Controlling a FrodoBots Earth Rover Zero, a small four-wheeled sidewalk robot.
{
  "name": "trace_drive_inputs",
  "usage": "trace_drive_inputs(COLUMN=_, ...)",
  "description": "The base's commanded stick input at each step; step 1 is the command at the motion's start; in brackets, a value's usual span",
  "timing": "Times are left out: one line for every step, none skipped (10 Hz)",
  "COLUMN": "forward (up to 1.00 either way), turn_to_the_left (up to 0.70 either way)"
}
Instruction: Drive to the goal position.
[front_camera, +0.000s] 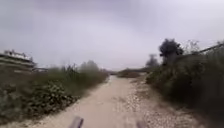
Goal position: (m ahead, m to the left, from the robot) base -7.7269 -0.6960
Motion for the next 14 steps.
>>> trace_drive_inputs(forward=0.85, turn_to_the_left=0.00)
trace_drive_inputs(forward=0.85, turn_to_the_left=0.00)
trace_drive_inputs(forward=0.85, turn_to_the_left=0.00)
trace_drive_inputs(forward=0.85, turn_to_the_left=0.00)
trace_drive_inputs(forward=0.85, turn_to_the_left=0.00)
trace_drive_inputs(forward=0.85, turn_to_the_left=0.00)
trace_drive_inputs(forward=0.85, turn_to_the_left=0.00)
trace_drive_inputs(forward=0.85, turn_to_the_left=0.00)
trace_drive_inputs(forward=0.85, turn_to_the_left=0.00)
trace_drive_inputs(forward=0.85, turn_to_the_left=0.00)
trace_drive_inputs(forward=0.85, turn_to_the_left=0.00)
trace_drive_inputs(forward=0.85, turn_to_the_left=0.00)
trace_drive_inputs(forward=0.85, turn_to_the_left=0.00)
trace_drive_inputs(forward=0.85, turn_to_the_left=0.00)
